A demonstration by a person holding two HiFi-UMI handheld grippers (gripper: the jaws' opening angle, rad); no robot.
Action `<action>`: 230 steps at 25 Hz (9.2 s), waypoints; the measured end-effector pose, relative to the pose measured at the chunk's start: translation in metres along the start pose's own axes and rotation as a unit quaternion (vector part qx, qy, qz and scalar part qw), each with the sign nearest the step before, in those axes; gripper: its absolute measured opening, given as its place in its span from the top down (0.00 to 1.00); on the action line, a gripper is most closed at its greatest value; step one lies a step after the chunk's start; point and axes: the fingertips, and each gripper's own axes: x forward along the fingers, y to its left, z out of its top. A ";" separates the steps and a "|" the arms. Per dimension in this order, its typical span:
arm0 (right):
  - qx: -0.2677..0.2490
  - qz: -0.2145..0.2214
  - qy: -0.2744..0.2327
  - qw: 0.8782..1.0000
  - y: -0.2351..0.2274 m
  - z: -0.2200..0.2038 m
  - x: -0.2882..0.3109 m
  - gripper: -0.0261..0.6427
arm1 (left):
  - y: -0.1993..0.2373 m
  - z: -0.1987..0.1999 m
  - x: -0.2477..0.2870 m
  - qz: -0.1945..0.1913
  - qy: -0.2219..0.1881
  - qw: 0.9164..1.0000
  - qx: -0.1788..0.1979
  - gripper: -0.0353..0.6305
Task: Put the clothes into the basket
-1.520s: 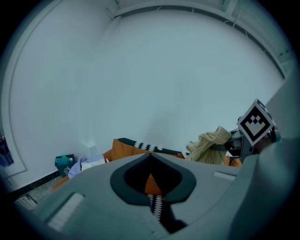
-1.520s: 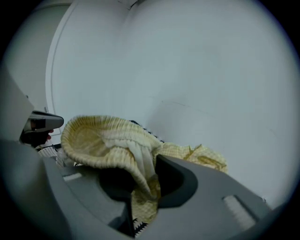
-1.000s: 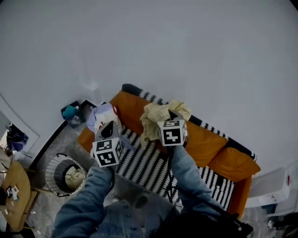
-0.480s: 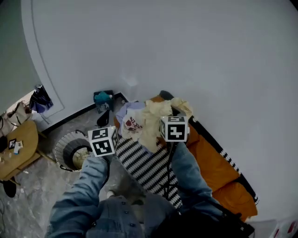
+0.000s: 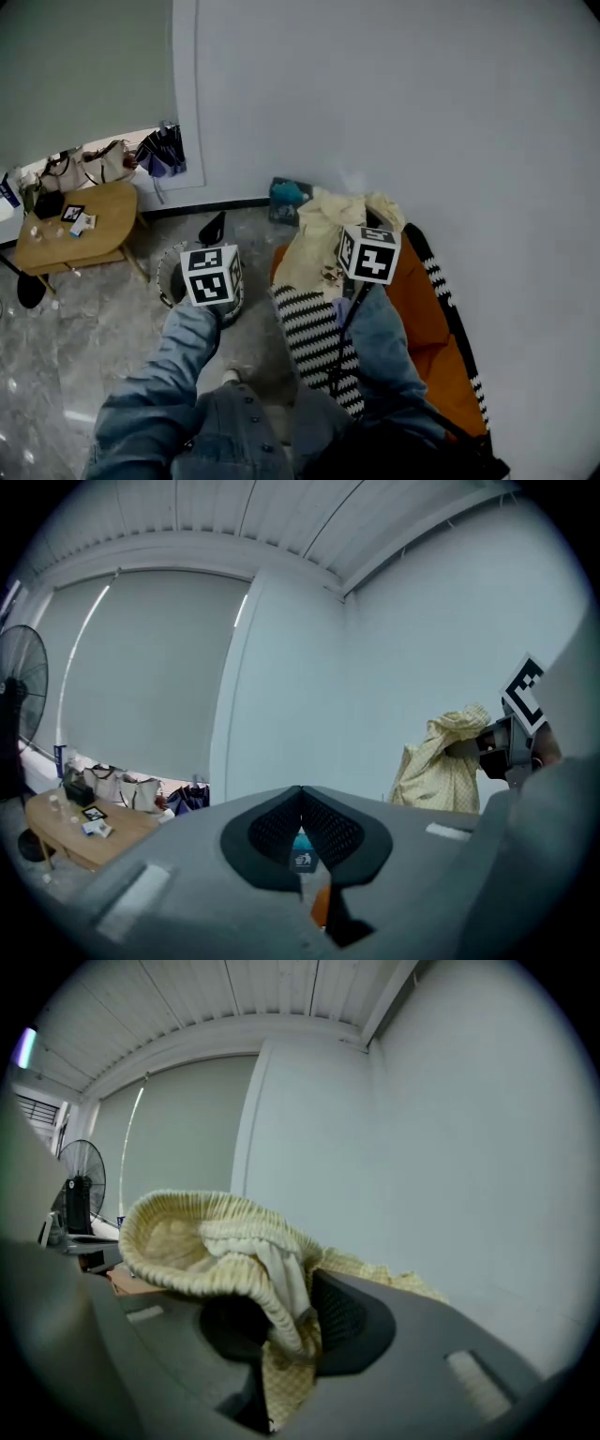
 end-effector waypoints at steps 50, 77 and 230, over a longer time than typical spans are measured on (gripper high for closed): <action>-0.072 0.282 0.317 0.903 0.464 -0.301 0.272 0.64 | 0.374 -0.297 -0.014 0.198 0.217 0.948 -0.121 0.93; -0.037 0.216 0.297 0.929 0.355 -0.257 0.200 0.60 | 0.278 -0.232 0.023 0.107 0.187 0.971 -0.106 0.93; -0.035 0.301 0.065 0.951 0.376 0.072 0.156 0.89 | 0.340 -0.052 -0.090 0.239 0.056 0.963 -0.112 0.93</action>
